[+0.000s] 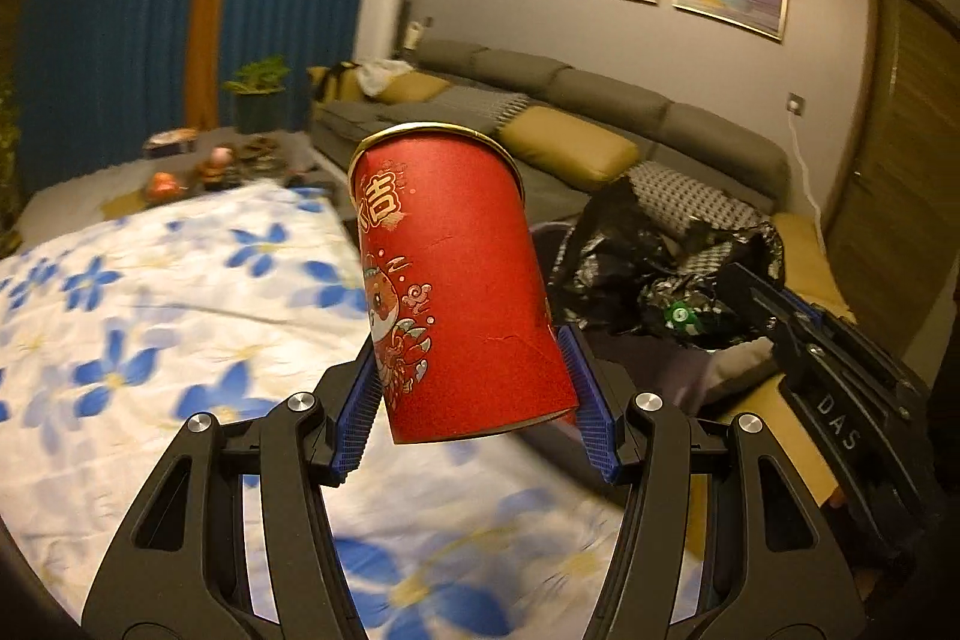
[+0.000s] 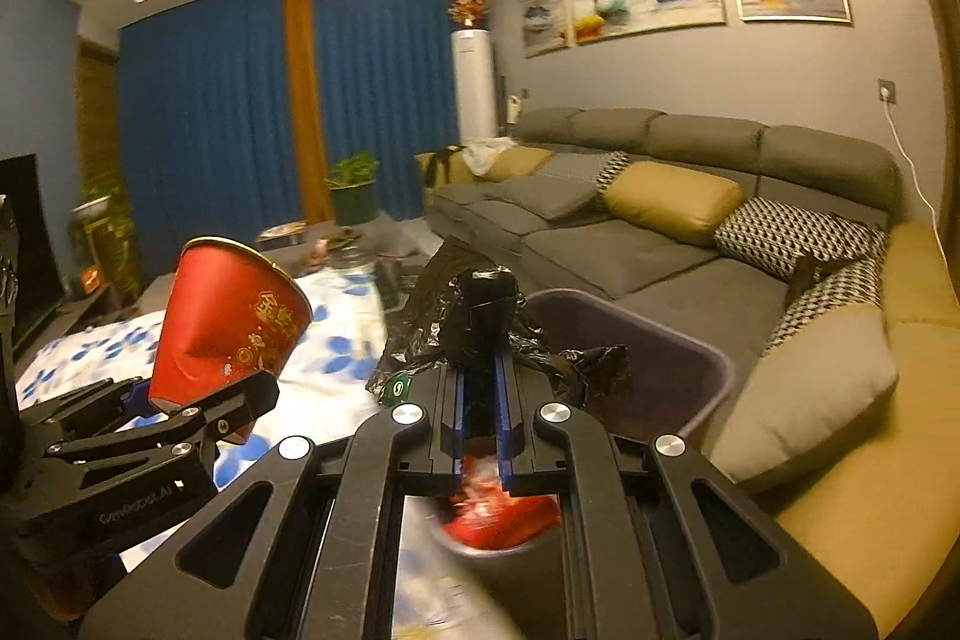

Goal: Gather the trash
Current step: 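Carry the black bag and red paper cup over the gray bin with both tools, then open the right tool over the bin while the left tool releases the red cup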

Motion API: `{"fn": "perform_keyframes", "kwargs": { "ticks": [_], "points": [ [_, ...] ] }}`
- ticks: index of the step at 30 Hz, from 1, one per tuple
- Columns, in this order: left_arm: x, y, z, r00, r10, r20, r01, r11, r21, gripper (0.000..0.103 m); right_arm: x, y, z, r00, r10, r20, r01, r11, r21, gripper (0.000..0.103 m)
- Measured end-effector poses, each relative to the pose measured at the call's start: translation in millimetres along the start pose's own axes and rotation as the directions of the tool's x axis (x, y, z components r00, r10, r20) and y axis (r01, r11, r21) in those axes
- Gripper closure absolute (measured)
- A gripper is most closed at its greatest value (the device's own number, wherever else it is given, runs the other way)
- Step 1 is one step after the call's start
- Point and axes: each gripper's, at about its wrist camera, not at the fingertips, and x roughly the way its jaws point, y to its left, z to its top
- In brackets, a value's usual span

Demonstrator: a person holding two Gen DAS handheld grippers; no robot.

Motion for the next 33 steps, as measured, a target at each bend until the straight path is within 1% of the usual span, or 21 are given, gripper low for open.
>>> {"fn": "perform_keyframes", "kwargs": {
  "ticks": [2, 6, 10, 12, 15, 18, 20, 21, 24, 25, 26, 27, 29, 31, 33],
  "points": [
    [16.2, -9.2, 1.1, 0.999, -0.036, -0.011, 0.036, 0.999, 0.019, 0.047, 3.7, -9.5, -1.8, 1.000, -0.011, -0.004, 0.011, 1.000, 0.009, 0.094],
    [36.4, -21.3, -0.2, 0.998, -0.066, -0.024, 0.068, 0.997, 0.047, 0.047, 17.6, -21.1, -3.6, 0.999, -0.028, -0.022, 0.029, 1.000, 0.011, 0.093],
    [58.2, -23.7, -2.4, 0.993, -0.105, -0.056, 0.107, 0.994, 0.031, 0.046, 28.8, -27.2, -5.5, 0.999, -0.027, -0.038, 0.027, 0.999, 0.020, 0.093],
    [66.0, -24.0, -2.9, 0.992, -0.110, -0.067, 0.112, 0.993, 0.027, 0.046, 32.6, -29.9, -7.4, 0.999, -0.019, -0.043, 0.020, 0.999, 0.028, 0.093],
    [81.1, -27.5, -4.5, 0.985, -0.144, -0.097, 0.146, 0.989, 0.012, 0.046, 36.8, -34.1, -8.1, 0.998, -0.012, -0.054, 0.013, 0.999, 0.034, 0.093],
    [86.7, -27.7, -7.1, 0.979, -0.170, -0.111, 0.172, 0.985, 0.017, 0.045, 41.7, -38.7, -9.3, 0.998, -0.008, -0.065, 0.011, 0.999, 0.044, 0.081],
    [90.2, -27.5, -9.9, 0.979, -0.166, -0.119, 0.170, 0.985, 0.023, 0.037, 43.0, -39.2, -7.9, 0.998, -0.008, -0.066, 0.011, 0.999, 0.052, 0.072],
    [90.7, -26.2, -11.2, 0.979, -0.162, -0.121, 0.166, 0.986, 0.021, 0.033, 43.3, -40.7, -8.0, 0.998, -0.012, -0.067, 0.015, 0.998, 0.055, 0.071],
    [88.5, -18.9, -14.5, 0.982, -0.142, -0.123, 0.143, 0.990, -0.001, 0.027, 40.0, -44.0, -8.7, 0.998, -0.020, -0.064, 0.024, 0.998, 0.061, 0.065],
    [86.5, -17.7, -14.8, 0.984, -0.129, -0.120, 0.129, 0.992, -0.002, 0.025, 38.1, -44.9, -8.8, 0.998, -0.023, -0.061, 0.027, 0.998, 0.063, 0.060],
    [82.5, -15.1, -15.9, 0.987, -0.110, -0.114, 0.111, 0.994, -0.002, 0.024, 37.3, -46.3, -8.6, 0.998, -0.025, -0.059, 0.029, 0.998, 0.064, 0.053],
    [76.4, -12.3, -18.0, 0.990, -0.088, -0.106, 0.088, 0.996, 0.004, 0.022, 34.6, -46.0, -8.9, 0.998, -0.029, -0.056, 0.033, 0.998, 0.062, 0.049],
    [63.5, -10.2, -22.6, 0.995, -0.037, -0.094, 0.039, 0.999, 0.025, 0.019, 28.2, -43.7, -10.8, 0.998, -0.039, -0.049, 0.041, 0.998, 0.051, 0.033],
    [46.1, -7.8, -29.3, 0.997, 0.025, -0.073, -0.021, 0.998, 0.052, 0.016, 21.9, -38.4, -13.4, 0.998, -0.046, -0.044, 0.048, 0.998, 0.037, 0.024],
    [26.9, -3.5, -37.1, 0.994, 0.098, -0.053, -0.094, 0.993, 0.066, 0.015, 16.0, -31.6, -15.1, 0.998, -0.051, -0.041, 0.052, 0.998, 0.024, 0.017]
  ]
}}
